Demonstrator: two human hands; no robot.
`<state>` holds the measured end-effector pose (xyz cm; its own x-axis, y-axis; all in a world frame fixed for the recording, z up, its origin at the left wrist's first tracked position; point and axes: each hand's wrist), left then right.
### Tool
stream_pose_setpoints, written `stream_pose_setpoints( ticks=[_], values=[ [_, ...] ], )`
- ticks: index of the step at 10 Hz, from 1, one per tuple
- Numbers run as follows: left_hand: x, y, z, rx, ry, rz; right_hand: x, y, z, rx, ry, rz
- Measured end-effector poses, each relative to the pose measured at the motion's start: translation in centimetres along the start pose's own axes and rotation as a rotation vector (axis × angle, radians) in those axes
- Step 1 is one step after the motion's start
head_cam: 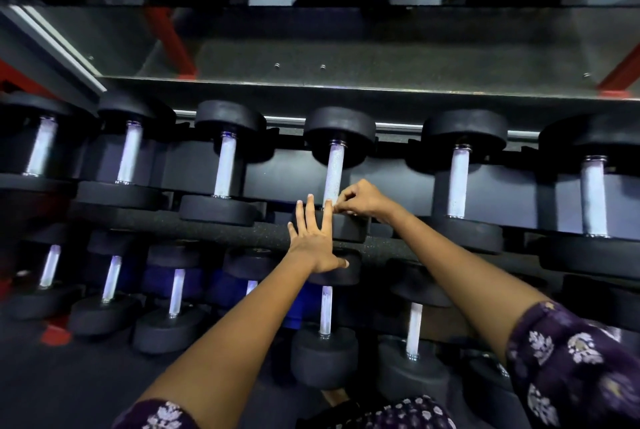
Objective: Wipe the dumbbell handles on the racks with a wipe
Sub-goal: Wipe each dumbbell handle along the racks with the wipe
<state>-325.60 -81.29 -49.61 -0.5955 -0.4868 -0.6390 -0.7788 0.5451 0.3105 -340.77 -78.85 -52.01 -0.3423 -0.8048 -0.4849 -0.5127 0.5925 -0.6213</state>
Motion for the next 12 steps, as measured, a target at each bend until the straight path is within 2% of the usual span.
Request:
stream_pose_setpoints(
  ticks=[1, 4, 7, 8, 9, 10, 12],
  values=[
    [0.0, 0.0, -0.1, -0.005, -0.003, -0.008, 0.6, 0.4, 0.3, 0.0, 0.035, 0.075],
    [0.1, 0.0, 0.1, 0.006, 0.016, -0.004, 0.4, 1.1, 1.2, -0.075, 0.063, 0.105],
    [0.0, 0.1, 0.2, 0.015, 0.021, -0.003, 1.3, 1.3, 0.9, 0.199, -0.134, 0.137],
    [-0.1, 0.1, 0.2, 0.018, 0.018, -0.009, 2.0, 1.4, 1.2, 0.225, -0.154, 0.146],
    [-0.1, 0.1, 0.3, 0.019, 0.01, -0.005, 1.8, 2.3, 1.2, 0.292, -0.108, 0.178],
    [0.0, 0.1, 0.1, 0.017, 0.005, -0.004, 2.8, 1.8, 1.6, 0.423, -0.091, 0.231],
    [0.1, 0.3, -0.3, 0.02, -0.04, -0.028, 3.1, 1.4, 1.3, 0.9, -0.094, 0.325]
  ],
)
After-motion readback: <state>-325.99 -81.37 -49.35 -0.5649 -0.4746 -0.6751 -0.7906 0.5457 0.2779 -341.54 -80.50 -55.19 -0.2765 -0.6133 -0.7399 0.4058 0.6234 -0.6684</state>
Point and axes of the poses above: each hand's wrist, its own x-axis towards the middle knuckle, its own z-axis out of the palm, y = z × x, and after that the axes turned 14 degrees about -x, right-handed
